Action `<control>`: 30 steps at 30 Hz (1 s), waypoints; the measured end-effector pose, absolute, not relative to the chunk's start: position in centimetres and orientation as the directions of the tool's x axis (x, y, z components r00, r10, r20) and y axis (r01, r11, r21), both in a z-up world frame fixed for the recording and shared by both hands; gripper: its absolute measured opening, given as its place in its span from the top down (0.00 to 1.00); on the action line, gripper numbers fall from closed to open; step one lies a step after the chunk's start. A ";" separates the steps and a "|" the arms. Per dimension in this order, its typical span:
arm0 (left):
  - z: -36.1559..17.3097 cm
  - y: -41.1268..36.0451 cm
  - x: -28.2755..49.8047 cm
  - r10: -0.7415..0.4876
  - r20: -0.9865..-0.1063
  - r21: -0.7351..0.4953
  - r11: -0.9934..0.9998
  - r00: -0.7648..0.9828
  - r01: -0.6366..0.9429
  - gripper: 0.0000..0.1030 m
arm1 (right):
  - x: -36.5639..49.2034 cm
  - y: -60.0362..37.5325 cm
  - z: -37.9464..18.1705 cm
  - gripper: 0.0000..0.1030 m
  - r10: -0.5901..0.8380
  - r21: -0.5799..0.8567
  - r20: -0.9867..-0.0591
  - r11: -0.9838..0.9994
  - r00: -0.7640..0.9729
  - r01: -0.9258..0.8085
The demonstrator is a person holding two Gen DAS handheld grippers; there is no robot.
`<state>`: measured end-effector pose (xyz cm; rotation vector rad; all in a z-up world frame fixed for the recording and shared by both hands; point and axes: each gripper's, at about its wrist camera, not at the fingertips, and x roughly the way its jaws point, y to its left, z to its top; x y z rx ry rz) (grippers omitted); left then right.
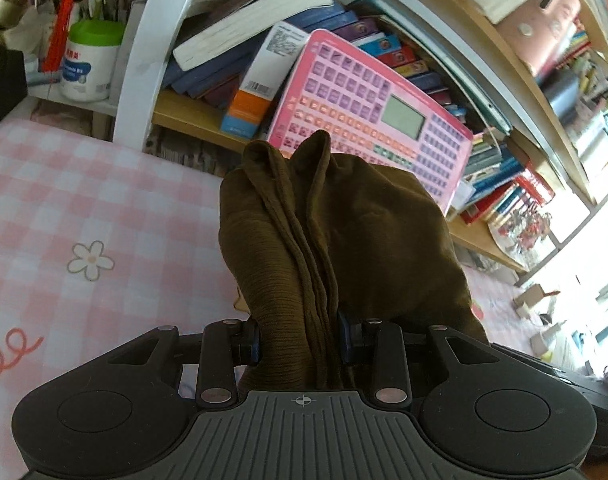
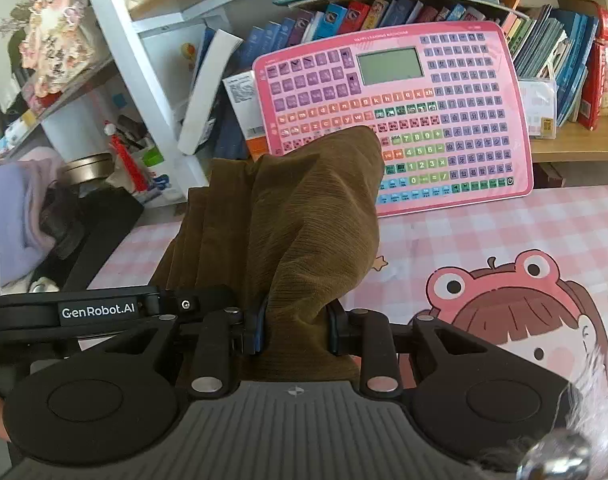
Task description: Fold clothes
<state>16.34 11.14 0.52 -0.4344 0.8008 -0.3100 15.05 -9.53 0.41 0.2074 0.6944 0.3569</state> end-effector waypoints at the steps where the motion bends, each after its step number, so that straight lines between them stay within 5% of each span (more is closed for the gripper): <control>1: 0.2 11.2 16.7 -0.430 -0.621 -0.491 0.865 0.656 0.103 0.69 | 15.4 -9.5 0.2 0.75 0.387 0.303 -0.586 0.919 0.711 -0.250; 10: -3.7 11.5 19.4 -0.448 -0.644 -0.557 0.830 0.620 0.021 0.67 | 18.9 -10.9 -3.0 0.74 0.389 0.372 -0.608 0.910 0.693 -0.184; 21: -4.1 11.8 18.6 -0.388 -0.655 -0.508 0.861 0.649 0.001 0.40 | 17.3 -13.0 -4.0 0.40 0.331 0.400 -0.610 0.913 0.720 -0.080; 30: -0.9 10.9 13.9 -0.287 -0.633 -0.361 0.931 0.719 0.054 0.31 | 13.5 -13.5 -2.7 0.34 0.262 0.309 -0.618 0.948 0.742 -0.077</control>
